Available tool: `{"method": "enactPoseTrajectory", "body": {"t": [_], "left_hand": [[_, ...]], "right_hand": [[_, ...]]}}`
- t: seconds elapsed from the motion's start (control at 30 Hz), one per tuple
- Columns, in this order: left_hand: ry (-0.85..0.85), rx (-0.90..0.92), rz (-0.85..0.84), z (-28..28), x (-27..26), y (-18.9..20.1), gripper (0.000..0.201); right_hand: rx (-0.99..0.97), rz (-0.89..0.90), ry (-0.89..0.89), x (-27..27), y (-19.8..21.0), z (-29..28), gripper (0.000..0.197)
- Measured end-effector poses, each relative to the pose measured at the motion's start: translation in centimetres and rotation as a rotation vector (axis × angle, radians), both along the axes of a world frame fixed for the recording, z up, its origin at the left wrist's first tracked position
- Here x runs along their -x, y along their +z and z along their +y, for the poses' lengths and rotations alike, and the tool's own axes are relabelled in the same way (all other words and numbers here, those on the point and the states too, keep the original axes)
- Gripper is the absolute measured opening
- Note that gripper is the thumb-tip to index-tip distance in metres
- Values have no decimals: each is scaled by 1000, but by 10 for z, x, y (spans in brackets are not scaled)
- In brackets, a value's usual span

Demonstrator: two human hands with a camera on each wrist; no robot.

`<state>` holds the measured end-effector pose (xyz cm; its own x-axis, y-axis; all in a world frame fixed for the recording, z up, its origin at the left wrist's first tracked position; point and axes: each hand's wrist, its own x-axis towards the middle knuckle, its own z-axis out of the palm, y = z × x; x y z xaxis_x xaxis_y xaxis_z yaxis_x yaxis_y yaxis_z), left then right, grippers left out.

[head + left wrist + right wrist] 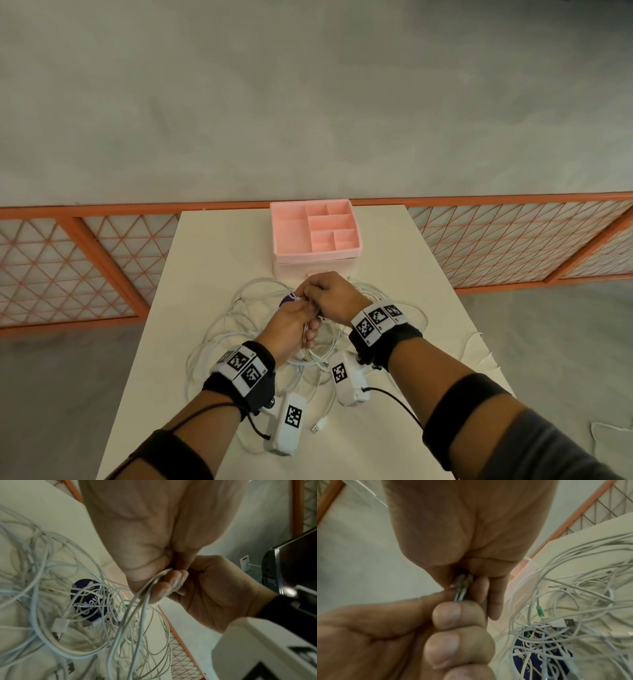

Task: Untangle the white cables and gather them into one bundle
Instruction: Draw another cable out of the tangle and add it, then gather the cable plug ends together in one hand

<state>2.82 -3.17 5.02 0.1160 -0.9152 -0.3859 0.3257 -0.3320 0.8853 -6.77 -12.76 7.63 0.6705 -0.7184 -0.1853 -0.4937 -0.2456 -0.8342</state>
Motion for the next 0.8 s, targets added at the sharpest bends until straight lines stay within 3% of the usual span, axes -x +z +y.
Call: {"method": "enactPoseTrajectory", "body": {"t": [0.1, 0.17, 0.3, 0.43, 0.6, 0.8], "left_hand": [[10, 21, -63, 5, -13, -8, 31], [95, -10, -54, 6, -23, -13, 30], [269, -64, 60, 6, -35, -20, 31], [342, -97, 126, 3, -37, -26, 32], [360, -159, 78, 0, -40, -34, 33], [369, -178, 37, -3, -41, -34, 33]], "right_hand": [[45, 10, 27, -1, 4, 1, 23], [69, -35, -91, 3, 10, -9, 29], [187, -63, -298, 10, 23, -45, 22], [247, 183, -132, -4, 12, -67, 21], [274, 451, 87, -30, -27, -75, 25], [331, 693, 188, -46, -55, -79, 27]]}}
